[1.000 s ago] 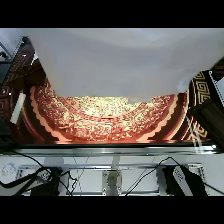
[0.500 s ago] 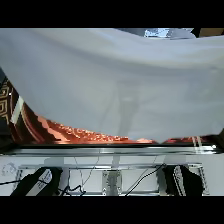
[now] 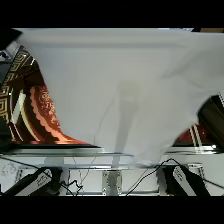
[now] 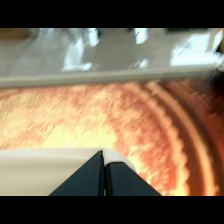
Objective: Fold the shirts.
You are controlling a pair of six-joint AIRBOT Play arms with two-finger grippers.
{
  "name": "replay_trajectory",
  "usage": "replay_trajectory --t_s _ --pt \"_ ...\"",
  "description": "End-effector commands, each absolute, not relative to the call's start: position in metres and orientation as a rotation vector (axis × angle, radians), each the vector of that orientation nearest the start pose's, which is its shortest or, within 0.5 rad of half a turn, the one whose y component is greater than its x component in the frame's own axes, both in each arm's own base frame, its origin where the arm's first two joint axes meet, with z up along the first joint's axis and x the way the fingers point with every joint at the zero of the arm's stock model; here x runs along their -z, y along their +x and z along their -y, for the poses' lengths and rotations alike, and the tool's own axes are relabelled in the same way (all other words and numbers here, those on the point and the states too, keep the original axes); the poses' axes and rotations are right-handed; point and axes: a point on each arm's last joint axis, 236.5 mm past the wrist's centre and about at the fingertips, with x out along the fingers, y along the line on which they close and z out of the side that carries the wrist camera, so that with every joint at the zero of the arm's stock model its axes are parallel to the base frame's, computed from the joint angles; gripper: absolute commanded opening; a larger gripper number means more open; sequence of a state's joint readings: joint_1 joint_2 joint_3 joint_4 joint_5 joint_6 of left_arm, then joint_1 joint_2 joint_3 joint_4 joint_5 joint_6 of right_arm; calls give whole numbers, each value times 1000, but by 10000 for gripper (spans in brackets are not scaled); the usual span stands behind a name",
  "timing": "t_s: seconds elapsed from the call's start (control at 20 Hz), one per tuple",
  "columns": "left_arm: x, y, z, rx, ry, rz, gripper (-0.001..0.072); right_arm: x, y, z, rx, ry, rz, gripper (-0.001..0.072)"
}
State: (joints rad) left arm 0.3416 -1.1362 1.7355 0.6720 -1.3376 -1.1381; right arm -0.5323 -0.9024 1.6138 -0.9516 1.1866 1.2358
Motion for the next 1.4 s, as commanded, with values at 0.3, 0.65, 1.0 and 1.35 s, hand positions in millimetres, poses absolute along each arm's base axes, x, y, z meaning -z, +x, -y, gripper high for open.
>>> replay_trajectory --t_s 0.3,0.65,1.0,1.35 --pt "-147 546 19 466 -356 -671 10 -167 529 7 -169 269 -579 24" --pt "-93 583 -9 339 -358 -676 10 -101 593 -16 -119 286 -528 24" --pt "-86 577 -6 347 -386 -720 10 -78 586 -27 -152 337 -615 20" --pt "-74 546 11 460 -470 -852 10 -47 561 -32 -225 381 -779 20"
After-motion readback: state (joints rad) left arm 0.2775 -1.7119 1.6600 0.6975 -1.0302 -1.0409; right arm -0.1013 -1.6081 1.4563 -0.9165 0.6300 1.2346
